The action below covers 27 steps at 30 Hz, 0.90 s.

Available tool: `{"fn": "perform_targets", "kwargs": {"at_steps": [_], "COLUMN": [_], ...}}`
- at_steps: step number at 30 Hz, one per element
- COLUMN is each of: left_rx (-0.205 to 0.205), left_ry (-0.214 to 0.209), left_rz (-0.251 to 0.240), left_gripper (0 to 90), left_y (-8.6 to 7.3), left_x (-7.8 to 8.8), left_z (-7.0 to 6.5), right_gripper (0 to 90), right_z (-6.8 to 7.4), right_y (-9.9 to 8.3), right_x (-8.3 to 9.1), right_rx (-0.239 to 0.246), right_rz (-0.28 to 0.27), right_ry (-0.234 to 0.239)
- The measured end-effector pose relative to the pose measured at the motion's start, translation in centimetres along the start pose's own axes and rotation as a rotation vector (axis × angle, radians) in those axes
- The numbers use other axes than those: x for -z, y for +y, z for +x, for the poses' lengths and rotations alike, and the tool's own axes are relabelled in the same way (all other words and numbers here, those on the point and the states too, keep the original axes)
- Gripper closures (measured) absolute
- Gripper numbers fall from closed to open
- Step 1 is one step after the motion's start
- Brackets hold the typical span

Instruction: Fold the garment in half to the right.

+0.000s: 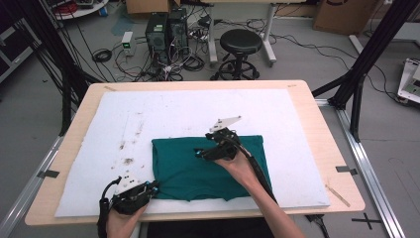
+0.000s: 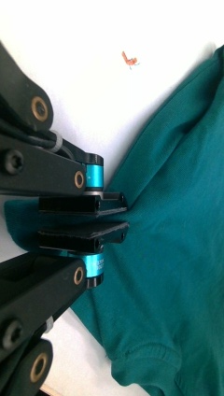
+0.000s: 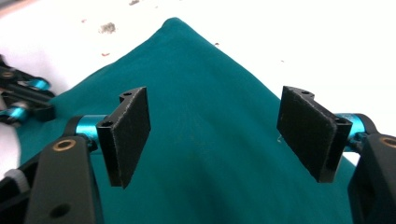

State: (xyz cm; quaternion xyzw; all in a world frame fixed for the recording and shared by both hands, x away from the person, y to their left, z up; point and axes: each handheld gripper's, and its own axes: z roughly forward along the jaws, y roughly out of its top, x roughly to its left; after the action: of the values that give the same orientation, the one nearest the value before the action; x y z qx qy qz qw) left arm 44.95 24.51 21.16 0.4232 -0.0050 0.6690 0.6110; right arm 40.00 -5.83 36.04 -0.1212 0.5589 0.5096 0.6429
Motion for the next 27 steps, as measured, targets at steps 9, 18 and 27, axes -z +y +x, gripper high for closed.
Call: {"fn": "perform_targets", "kwargs": {"at_steps": [9, 18, 27], "left_rx": [0.0, -0.008, -0.011], "left_ry": [-0.005, -0.001, -0.001], "left_rz": [-0.004, -0.007, -0.007], "left_gripper": [83.8, 83.8, 83.8], "left_y": [-0.1, -0.1, -0.2], "left_x": [0.0, 0.0, 0.0], "left_z": [0.1, 0.0, 0.0], "right_gripper": [30.0, 34.3, 36.6], "right_z": [0.4, 0.6, 0.7], "right_y": [2.7, 4.7, 6.1], "right_x": [-4.3, -8.0, -11.2], "right_rx": [0.046, 0.064, 0.076], "right_rz": [0.077, 0.117, 0.146], "right_ry": [0.021, 0.068, 0.086]}}
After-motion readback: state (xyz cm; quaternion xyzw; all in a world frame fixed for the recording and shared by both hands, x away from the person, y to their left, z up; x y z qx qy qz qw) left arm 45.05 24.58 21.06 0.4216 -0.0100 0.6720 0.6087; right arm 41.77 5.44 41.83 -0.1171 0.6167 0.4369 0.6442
